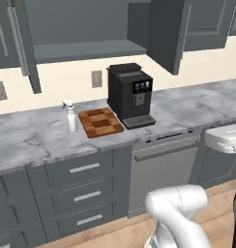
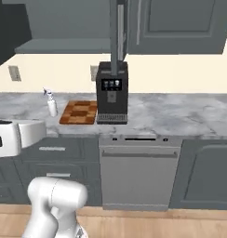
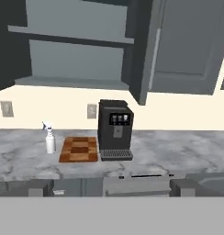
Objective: Grab the spray bottle from the cabinet, then place it next to the cutting board for sanitizing. Then grab the dish brush from the countertop next to the sink and place it next to the cutting board.
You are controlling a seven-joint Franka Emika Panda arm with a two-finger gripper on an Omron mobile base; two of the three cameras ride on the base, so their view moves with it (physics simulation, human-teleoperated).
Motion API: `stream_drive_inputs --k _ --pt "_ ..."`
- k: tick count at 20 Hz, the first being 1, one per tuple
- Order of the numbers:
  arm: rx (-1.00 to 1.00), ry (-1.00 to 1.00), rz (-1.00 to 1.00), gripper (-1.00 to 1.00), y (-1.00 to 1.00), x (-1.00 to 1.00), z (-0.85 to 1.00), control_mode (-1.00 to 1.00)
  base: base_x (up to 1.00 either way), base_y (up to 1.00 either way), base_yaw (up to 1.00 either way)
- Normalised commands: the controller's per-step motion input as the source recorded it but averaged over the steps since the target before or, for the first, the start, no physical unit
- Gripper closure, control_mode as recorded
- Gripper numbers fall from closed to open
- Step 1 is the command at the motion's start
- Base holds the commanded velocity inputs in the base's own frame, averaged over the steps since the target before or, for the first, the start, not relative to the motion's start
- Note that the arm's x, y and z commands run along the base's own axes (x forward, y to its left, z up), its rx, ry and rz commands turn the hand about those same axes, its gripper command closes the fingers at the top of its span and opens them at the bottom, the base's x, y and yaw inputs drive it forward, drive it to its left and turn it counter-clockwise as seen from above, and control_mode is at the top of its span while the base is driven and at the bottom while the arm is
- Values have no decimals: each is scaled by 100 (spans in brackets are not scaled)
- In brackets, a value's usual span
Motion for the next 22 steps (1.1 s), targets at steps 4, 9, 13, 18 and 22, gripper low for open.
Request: stream_drive_inputs --k 4,9,13,18,22 --pt "0 0 0 -100 0 0 0 100 0 -18 -96" --pt "0 0 0 -100 0 0 0 100 0 -8 -99" --pt "0 0 0 -100 0 0 0 100 0 -23 -95" --pt "0 0 0 -100 0 0 0 100 15 -31 -85" --pt "0 0 0 -100 0 0 0 100 87 0 -64"
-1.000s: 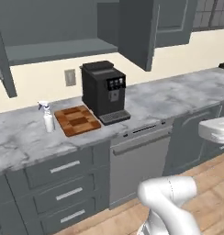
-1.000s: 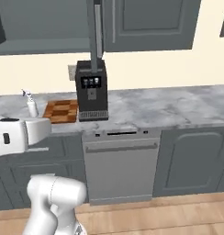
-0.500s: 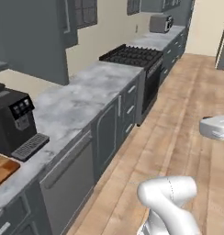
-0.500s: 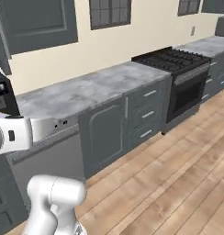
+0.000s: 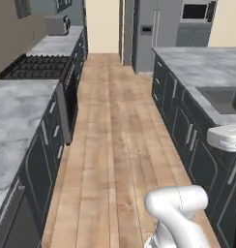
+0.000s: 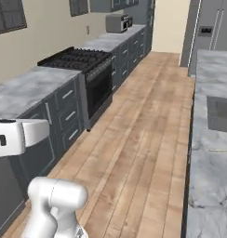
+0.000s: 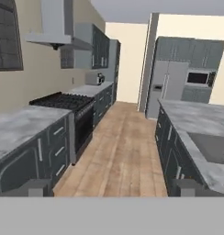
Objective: Grab the spray bottle from the cabinet, then place it next to the cutting board for sanitizing. Then grab the dish brush from the countertop next to the sink and place it next to the cutting board.
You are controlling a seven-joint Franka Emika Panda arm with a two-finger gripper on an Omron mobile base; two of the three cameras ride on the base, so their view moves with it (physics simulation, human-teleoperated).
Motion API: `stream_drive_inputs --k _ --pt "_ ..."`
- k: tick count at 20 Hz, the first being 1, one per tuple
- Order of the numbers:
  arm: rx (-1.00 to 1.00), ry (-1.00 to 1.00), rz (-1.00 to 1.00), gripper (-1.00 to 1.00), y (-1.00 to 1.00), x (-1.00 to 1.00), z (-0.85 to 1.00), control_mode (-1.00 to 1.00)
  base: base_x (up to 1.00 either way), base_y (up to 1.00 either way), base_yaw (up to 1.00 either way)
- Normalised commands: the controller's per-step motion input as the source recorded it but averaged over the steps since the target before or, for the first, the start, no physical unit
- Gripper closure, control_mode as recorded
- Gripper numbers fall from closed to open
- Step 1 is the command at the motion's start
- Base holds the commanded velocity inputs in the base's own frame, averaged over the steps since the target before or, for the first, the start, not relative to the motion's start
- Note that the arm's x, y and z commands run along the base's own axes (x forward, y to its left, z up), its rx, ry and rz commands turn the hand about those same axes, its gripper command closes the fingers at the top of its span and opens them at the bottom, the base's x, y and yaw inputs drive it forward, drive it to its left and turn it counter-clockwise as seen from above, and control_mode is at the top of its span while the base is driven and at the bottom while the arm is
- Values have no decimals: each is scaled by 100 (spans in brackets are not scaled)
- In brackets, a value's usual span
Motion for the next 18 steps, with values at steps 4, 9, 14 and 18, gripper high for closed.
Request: stream_drive_inputs --k 4,9,14,18 --pt "0 0 0 -100 0 0 0 100 100 1 -59" --pt "0 0 0 -100 0 0 0 100 91 14 -67" --pt "0 0 0 -100 0 0 0 100 46 39 -87" --pt "0 0 0 -100 0 0 0 100 62 62 -79"
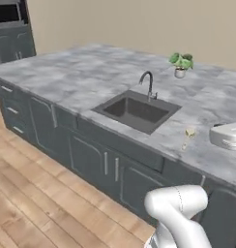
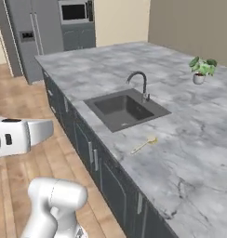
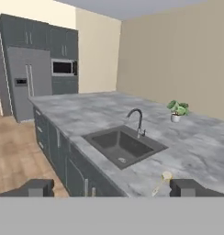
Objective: Grab the spray bottle from the cabinet, then place it next to the cutting board for sanitizing. Then grab the dish brush from the countertop next to the sink and place it next to the cutting board.
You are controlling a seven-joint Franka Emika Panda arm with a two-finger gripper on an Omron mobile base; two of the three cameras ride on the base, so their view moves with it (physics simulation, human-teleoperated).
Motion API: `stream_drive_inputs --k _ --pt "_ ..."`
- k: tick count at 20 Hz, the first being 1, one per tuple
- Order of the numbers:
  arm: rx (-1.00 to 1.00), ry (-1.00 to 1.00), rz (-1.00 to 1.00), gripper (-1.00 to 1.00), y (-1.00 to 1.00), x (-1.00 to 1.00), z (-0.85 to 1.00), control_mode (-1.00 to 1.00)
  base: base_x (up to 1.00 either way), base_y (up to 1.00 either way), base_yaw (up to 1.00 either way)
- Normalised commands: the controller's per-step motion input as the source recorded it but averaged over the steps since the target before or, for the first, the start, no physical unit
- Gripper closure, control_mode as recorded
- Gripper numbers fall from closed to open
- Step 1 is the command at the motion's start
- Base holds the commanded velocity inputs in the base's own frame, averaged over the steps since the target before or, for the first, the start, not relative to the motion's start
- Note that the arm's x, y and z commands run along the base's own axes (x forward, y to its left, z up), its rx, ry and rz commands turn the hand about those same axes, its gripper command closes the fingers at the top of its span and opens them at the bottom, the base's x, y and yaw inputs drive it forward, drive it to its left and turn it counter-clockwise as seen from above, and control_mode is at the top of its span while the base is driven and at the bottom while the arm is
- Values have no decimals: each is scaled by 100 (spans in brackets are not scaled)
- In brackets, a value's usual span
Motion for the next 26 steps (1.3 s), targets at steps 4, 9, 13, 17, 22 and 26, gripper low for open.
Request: stream_drive_inputs --k 4,9,13,17,22,26 --pt "0 0 0 -100 0 0 0 100 67 83 -71" --pt "0 0 0 -100 0 0 0 100 52 75 -67" --pt "0 0 0 -100 0 0 0 100 9 -2 -52" --pt "0 0 0 -100 0 0 0 100 20 -29 -29" --pt "0 0 0 -100 0 0 0 100 21 -15 -19" --pt "0 33 -11 -100 -19 48 -26 -100 0 0 0"
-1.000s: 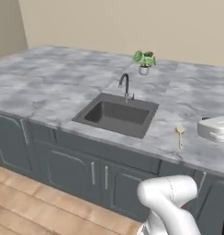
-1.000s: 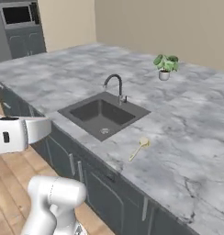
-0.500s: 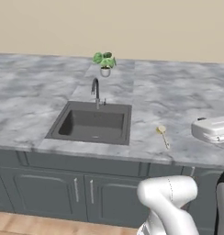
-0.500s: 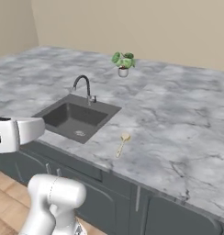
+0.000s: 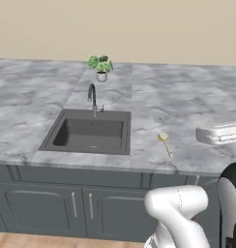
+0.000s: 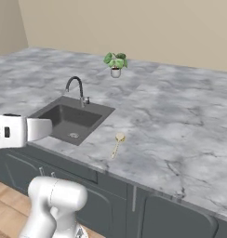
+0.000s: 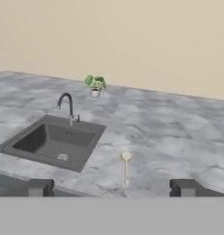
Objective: Grab the spray bottle from the cabinet, then place it next to the cutting board for sanitizing. Then grab the dish brush from the countertop next to the sink and place it next to the cutting board.
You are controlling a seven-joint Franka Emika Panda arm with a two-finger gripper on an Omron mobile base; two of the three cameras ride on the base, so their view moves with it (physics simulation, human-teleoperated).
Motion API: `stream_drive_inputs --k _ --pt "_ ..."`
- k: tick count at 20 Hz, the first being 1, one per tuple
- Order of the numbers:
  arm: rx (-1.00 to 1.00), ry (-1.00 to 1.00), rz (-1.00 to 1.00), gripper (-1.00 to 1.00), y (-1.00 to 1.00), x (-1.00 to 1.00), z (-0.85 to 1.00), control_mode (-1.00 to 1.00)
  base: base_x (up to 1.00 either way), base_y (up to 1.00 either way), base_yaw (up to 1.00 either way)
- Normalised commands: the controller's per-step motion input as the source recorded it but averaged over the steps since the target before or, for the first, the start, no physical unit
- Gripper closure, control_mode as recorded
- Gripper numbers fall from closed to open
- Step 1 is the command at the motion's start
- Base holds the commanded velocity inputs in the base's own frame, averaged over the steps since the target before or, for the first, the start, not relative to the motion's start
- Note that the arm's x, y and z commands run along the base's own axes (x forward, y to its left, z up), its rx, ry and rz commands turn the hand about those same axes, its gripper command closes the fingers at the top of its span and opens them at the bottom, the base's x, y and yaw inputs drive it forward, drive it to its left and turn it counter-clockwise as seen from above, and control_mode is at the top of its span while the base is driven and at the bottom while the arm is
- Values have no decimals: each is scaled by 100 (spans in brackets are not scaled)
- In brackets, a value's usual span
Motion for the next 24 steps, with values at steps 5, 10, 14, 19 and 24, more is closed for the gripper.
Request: stream_drive_inputs --k 5,10,14,19,24 --pt "0 49 -11 -100 -34 64 -47 -100 0 0 0" --pt "-2 56 -8 -100 -27 56 -66 -100 0 0 0" --pt "-2 38 -4 -100 -28 55 -76 -100 0 0 0" --pt "0 22 0 -100 -20 72 -84 -100 0 0 0" --pt "0 18 0 -100 -3 98 -72 -100 0 0 0"
